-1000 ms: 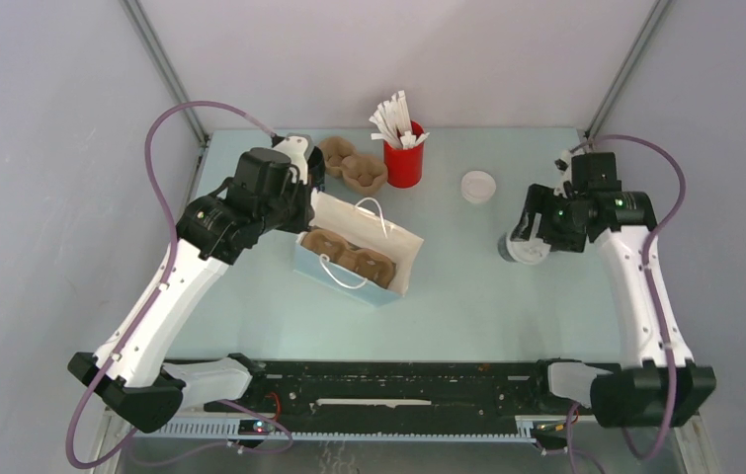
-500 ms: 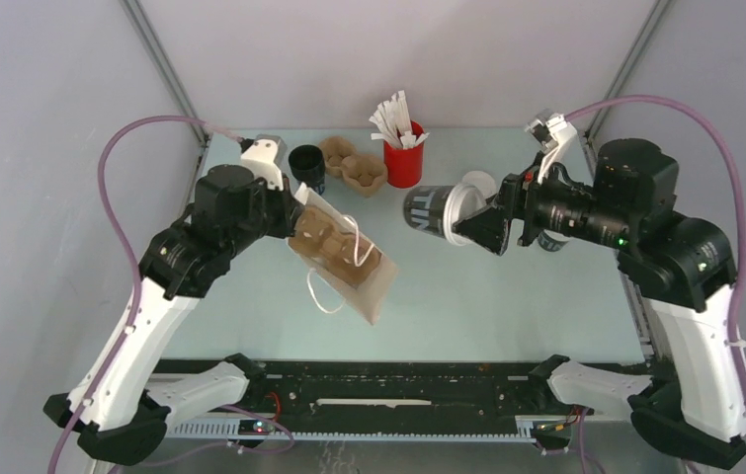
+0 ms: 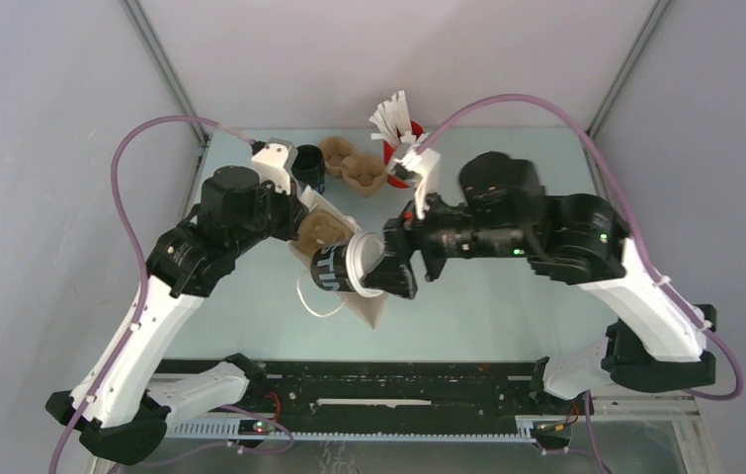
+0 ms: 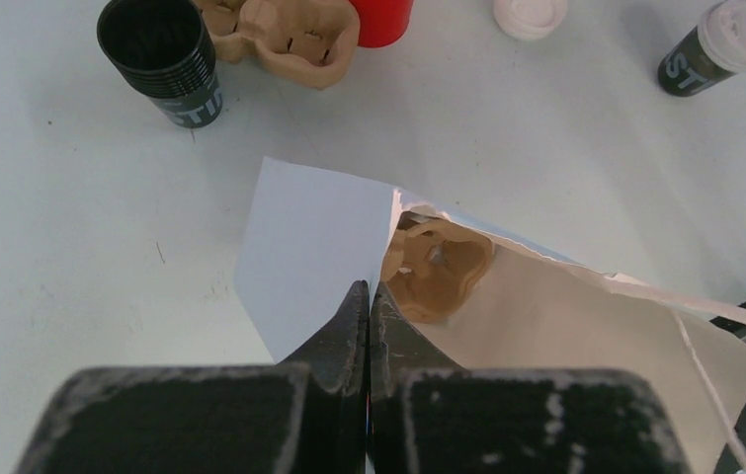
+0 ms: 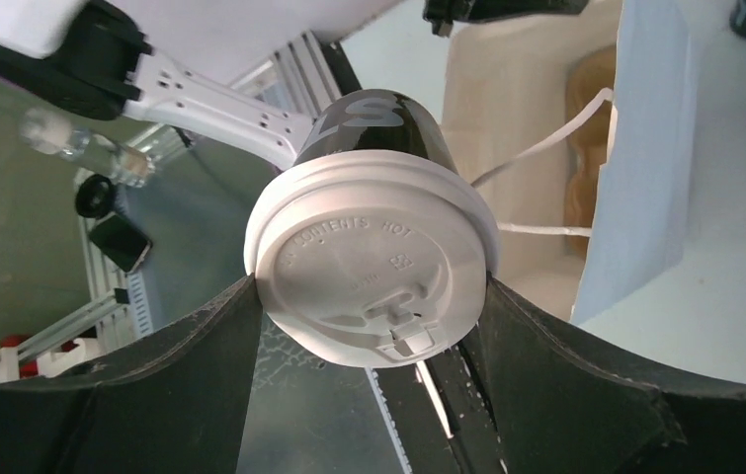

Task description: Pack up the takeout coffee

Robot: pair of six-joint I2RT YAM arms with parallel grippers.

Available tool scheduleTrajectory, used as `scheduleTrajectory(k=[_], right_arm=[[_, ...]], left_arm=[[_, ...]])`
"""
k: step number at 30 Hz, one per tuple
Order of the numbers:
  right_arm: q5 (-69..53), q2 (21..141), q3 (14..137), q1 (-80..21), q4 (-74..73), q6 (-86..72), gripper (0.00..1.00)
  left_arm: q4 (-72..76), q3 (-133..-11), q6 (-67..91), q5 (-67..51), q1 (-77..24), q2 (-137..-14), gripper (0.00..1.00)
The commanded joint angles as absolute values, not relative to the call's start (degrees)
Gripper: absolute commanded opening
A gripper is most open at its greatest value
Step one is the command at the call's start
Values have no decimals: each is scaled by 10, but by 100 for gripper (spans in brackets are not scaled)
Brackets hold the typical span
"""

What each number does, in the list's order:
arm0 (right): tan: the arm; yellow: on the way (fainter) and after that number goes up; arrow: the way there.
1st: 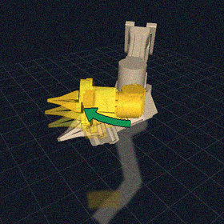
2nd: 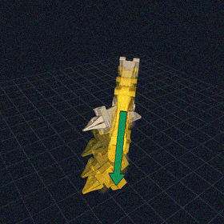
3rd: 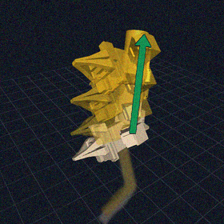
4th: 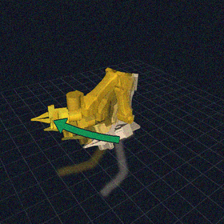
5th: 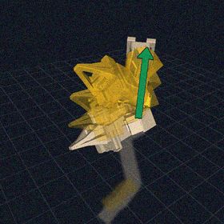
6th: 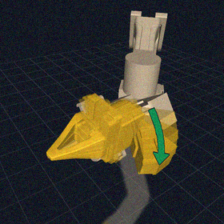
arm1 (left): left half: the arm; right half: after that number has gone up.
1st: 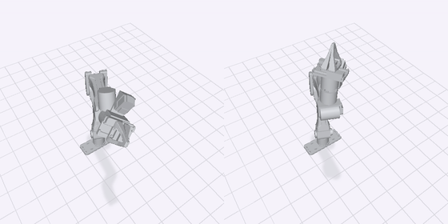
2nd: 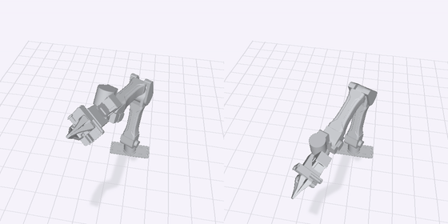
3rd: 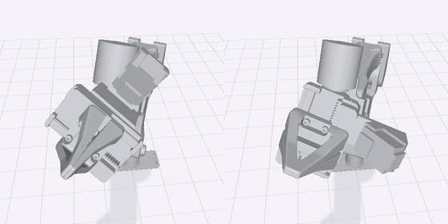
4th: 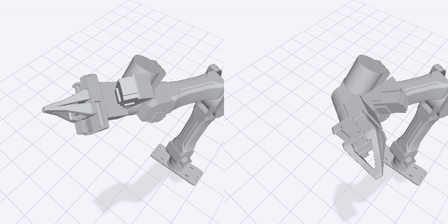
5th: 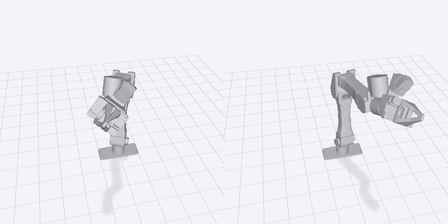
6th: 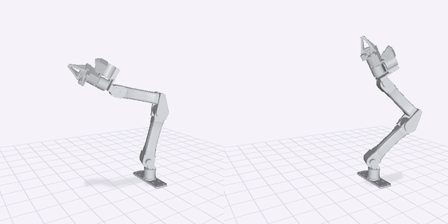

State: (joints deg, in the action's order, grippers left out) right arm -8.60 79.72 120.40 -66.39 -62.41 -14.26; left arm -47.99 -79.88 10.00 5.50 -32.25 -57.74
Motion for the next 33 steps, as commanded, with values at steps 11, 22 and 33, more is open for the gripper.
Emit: scheduleTrajectory(k=[11, 22, 33], right_arm=[[171, 916, 1295, -727, -796, -230, 59], [236, 912, 1211, -744, -773, -156, 58], [229, 908, 1101, -747, -607, -17, 58]], left_arm=[[-463, -781, 99, 45, -328, -575, 0], [-447, -775, 91, 25, -335, -567, 0], [-444, -766, 98, 13, -356, -563, 0]])
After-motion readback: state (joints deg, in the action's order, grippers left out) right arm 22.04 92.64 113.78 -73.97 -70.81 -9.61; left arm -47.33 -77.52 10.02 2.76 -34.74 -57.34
